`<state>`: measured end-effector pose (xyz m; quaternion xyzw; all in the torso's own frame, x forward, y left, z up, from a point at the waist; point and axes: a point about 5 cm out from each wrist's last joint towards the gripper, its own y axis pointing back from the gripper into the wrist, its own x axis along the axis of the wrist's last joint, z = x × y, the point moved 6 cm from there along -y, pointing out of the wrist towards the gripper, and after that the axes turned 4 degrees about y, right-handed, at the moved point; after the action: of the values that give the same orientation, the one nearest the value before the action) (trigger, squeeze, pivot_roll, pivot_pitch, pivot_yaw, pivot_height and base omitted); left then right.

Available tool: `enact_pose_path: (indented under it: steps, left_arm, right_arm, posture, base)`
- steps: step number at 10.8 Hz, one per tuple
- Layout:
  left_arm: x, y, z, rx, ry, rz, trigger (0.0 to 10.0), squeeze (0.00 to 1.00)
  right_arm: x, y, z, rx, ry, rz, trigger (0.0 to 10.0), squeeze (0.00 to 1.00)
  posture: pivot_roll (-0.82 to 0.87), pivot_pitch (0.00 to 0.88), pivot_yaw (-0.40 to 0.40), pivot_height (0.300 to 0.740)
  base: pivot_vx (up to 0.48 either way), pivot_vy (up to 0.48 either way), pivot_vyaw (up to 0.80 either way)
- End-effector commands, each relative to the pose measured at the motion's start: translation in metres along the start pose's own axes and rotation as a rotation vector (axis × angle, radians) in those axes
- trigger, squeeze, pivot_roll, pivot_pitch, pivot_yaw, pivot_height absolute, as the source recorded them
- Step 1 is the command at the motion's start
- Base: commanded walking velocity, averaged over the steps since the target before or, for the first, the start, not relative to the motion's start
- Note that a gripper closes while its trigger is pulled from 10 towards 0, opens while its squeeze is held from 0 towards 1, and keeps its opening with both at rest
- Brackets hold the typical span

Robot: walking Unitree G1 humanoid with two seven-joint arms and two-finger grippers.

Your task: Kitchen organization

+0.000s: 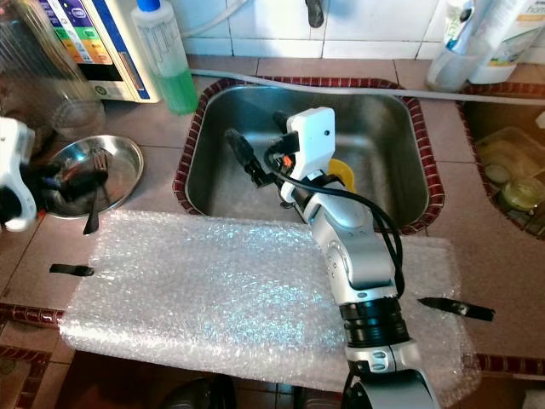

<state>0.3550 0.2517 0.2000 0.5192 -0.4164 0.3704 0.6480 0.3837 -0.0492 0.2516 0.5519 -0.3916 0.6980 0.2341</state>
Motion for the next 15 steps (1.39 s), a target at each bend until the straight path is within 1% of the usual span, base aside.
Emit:
enact_pose_path:
  steps: [1,2,3,4,5,6,7,8,9,10,12,13,15]
  left_arm:
    - [-0.011,0.003,-0.003,0.029,0.024,-0.035,10.0,0.00]
    - [-0.017,0.001,0.003,0.026,0.056,-0.047,10.0,0.00]
    - [-0.022,-0.003,0.008,0.038,0.085,-0.052,10.0,0.00]
    - [-0.024,-0.006,0.010,0.049,0.104,-0.048,10.0,0.00]
    - [-0.026,-0.011,0.018,0.056,0.127,-0.037,10.0,0.00]
    - [-0.023,-0.013,0.022,0.052,0.137,-0.028,10.0,0.00]
    - [-0.018,-0.014,0.027,0.049,0.166,-0.009,8.1,0.00]
    - [-0.018,-0.015,0.026,0.053,0.165,-0.010,4.9,0.00]
    - [-0.015,-0.016,0.028,0.046,0.163,-0.003,1.1,0.00]
    - [-0.015,-0.018,0.028,0.052,0.166,-0.001,0.0,0.00]
    - [-0.021,-0.018,0.028,0.054,0.173,-0.012,0.0,0.00]
    - [-0.024,-0.017,0.024,0.070,0.161,-0.017,0.0,0.00]
    - [-0.022,-0.015,0.021,0.082,0.123,-0.014,0.0,0.00]
  right_arm:
    - [0.003,-0.002,-0.002,0.006,0.000,0.012,10.0,0.00]
    - [0.004,-0.002,-0.004,0.022,-0.011,0.017,10.0,0.00]
    - [0.001,-0.001,-0.024,0.141,-0.054,-0.006,10.0,0.00]
    - [0.000,0.001,-0.034,0.202,-0.053,-0.015,10.0,0.00]
    - [-0.002,0.004,-0.041,0.242,-0.045,-0.028,10.0,0.00]
    - [-0.002,0.004,-0.042,0.244,-0.045,-0.030,10.0,0.00]
    - [-0.003,0.005,-0.043,0.257,-0.048,-0.038,10.0,0.00]
    - [-0.003,0.005,-0.045,0.264,-0.046,-0.040,10.0,0.00]
    - [-0.003,0.004,-0.046,0.268,-0.046,-0.041,10.0,0.00]
    - [-0.004,0.004,-0.046,0.271,-0.045,-0.043,10.0,0.00]
    - [-0.005,0.004,-0.046,0.275,-0.044,-0.048,10.0,0.00]
    - [-0.005,0.005,-0.046,0.276,-0.043,-0.051,10.0,0.00]
    - [-0.006,0.004,-0.046,0.280,-0.045,-0.051,10.0,0.00]
  posture:
    - [-0.03,0.250,0.097,0.740]
    - [-0.03,0.250,0.097,0.740]
    - [-0.03,0.251,0.095,0.740]
    - [-0.03,0.252,0.093,0.740]
    - [-0.03,0.252,0.090,0.740]
    - [-0.03,0.251,0.089,0.740]
    - [-0.03,0.248,0.089,0.740]
    - [-0.03,0.246,0.091,0.740]
    - [-0.03,0.244,0.092,0.740]
    - [-0.03,0.242,0.090,0.740]
    - [-0.03,0.241,0.089,0.740]
    - [-0.03,0.240,0.089,0.740]
    - [-0.03,0.239,0.088,0.740]
  base:
    - [0.000,0.000,0.00]
    - [0.000,0.000,0.00]
    - [0.000,0.000,0.00]
    - [0.000,0.000,0.00]
    - [0.000,0.000,0.00]
    - [0.000,0.000,0.00]
    - [0.000,0.000,0.00]
    - [0.000,0.000,0.00]
    - [0.000,0.000,0.00]
    - [0.000,0.000,0.00]
    - [0.000,0.000,0.00]
    - [0.000,0.000,0.00]
    - [0.000,0.000,0.00]
